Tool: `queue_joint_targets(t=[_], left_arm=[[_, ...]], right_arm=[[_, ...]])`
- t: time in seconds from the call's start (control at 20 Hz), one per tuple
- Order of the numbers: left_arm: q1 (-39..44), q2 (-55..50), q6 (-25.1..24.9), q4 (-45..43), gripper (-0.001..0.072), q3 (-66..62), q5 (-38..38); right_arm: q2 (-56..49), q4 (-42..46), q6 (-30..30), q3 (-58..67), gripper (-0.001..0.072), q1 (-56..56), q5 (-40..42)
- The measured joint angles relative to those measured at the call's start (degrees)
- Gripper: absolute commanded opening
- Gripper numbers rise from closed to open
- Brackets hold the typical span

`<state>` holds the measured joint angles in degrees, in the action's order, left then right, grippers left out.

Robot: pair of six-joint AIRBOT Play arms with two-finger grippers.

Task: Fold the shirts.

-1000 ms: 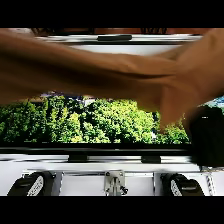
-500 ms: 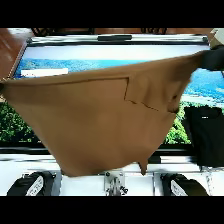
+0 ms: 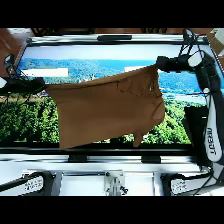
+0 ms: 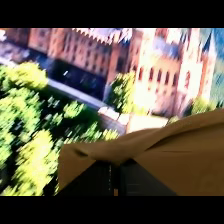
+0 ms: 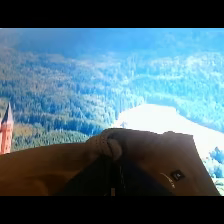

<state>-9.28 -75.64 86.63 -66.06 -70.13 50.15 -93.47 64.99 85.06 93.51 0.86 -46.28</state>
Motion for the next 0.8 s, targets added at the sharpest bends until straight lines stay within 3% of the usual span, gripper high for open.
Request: queue_joint_targets(t=[0.2, 0.35, 0.4, 0.45, 0.5, 0.55, 0.6, 0.7, 0.75, 0.8], left_arm=[[0.11, -6.84, 0.00, 6.99, 0.0036, 0.04, -8.87], [0.70, -10.10, -0.37, 9.31, 0.0036, 0.09, -8.96], [0.90, -10.93, -0.90, 9.68, 0.0036, 0.09, -7.65], [0.96, -11.52, -1.40, 9.97, 0.0082, 0.09, -6.40], [0.98, -11.98, -1.81, 10.23, 0.0314, 0.09, -4.83], [0.98, -12.33, -2.01, 10.38, 0.0652, 0.00, -2.91], [0.85, -12.55, -2.32, 10.56, 0.0720, -0.28, -0.48], [-0.13, -12.85, -3.08, 9.86, 0.0715, -1.66, 6.62], [-1.11, -12.90, -3.52, 8.17, 0.0692, -2.62, 11.61], [-2.12, -12.90, -3.89, 6.14, 0.0586, -3.23, 17.11]], right_arm=[[-5.49, -2.62, 0.22, 0.00, 0.0065, 0.00, 6.08], [-7.78, -3.13, 0.22, 0.00, 0.0068, 0.00, 5.75], [-8.20, -3.10, 0.22, 0.00, 0.0129, 0.00, 5.14], [-8.46, -3.13, 0.26, 0.00, 0.0434, 0.02, 4.35], [-8.48, -3.30, 0.24, 0.00, 0.0618, 0.07, 3.54], [-8.35, -3.63, 0.22, 0.04, 0.0617, 0.13, 2.62], [-7.98, -3.69, 0.07, 0.04, 0.0617, 0.24, 1.03], [-6.14, -3.61, -0.92, 0.07, 0.0617, 1.03, -3.41], [-5.05, -2.36, -1.42, 0.07, 0.0617, 1.79, -6.67], [-3.89, -0.22, -1.81, 0.07, 0.0617, 2.91, -11.39]])
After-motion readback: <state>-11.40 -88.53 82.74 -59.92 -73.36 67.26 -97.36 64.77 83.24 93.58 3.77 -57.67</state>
